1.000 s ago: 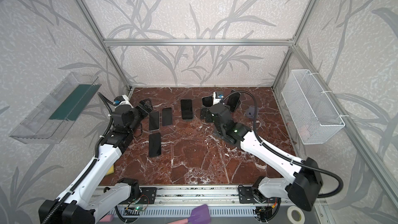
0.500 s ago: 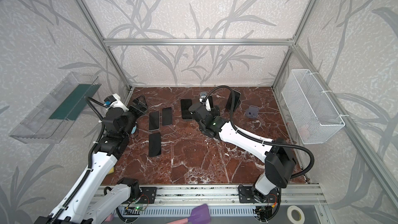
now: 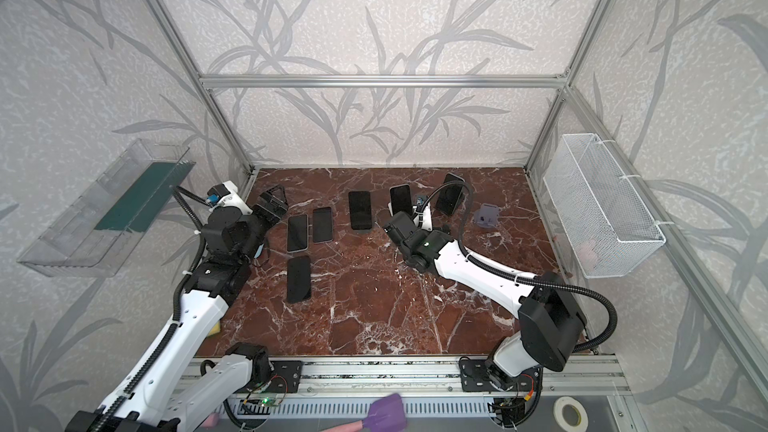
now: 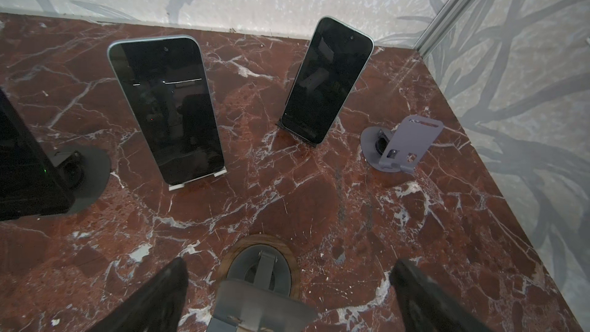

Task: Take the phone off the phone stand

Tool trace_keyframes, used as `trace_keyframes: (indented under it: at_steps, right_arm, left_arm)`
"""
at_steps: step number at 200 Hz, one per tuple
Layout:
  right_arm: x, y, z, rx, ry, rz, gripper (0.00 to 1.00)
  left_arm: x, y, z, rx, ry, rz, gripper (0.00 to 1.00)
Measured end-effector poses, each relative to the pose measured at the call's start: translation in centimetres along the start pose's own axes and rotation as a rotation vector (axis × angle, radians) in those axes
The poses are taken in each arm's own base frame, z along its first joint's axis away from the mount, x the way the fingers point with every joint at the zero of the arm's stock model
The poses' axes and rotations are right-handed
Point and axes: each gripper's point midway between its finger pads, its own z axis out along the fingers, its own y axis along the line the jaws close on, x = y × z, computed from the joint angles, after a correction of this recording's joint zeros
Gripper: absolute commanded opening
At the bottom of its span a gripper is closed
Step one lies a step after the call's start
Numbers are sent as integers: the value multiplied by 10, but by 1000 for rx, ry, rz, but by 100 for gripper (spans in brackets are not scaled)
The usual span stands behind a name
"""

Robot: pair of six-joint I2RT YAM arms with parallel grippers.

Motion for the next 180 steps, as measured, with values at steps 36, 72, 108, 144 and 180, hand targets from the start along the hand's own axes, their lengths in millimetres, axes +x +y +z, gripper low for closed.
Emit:
trace_keyframes:
  at_steps: [36,72,108,144,180]
  right_arm:
    - [17,3,11,-2,45,6,99]
    - [39,-2,20,12,68,56,99]
    - [59,-4,28,11,76,89,99]
    - [59,-7,31,-21,63,141,97]
    - [62,-4,32,-61,71,205,96]
  left_arm:
    - [2,-2,0,11,11,-3,86]
    - [7,-1,4,11,32,-12,86]
    - [13,-1,7,15,55,-20,86]
    - [16,-2,8,22,72,-35,86]
    - [19,-2,10,24,82,-42,86]
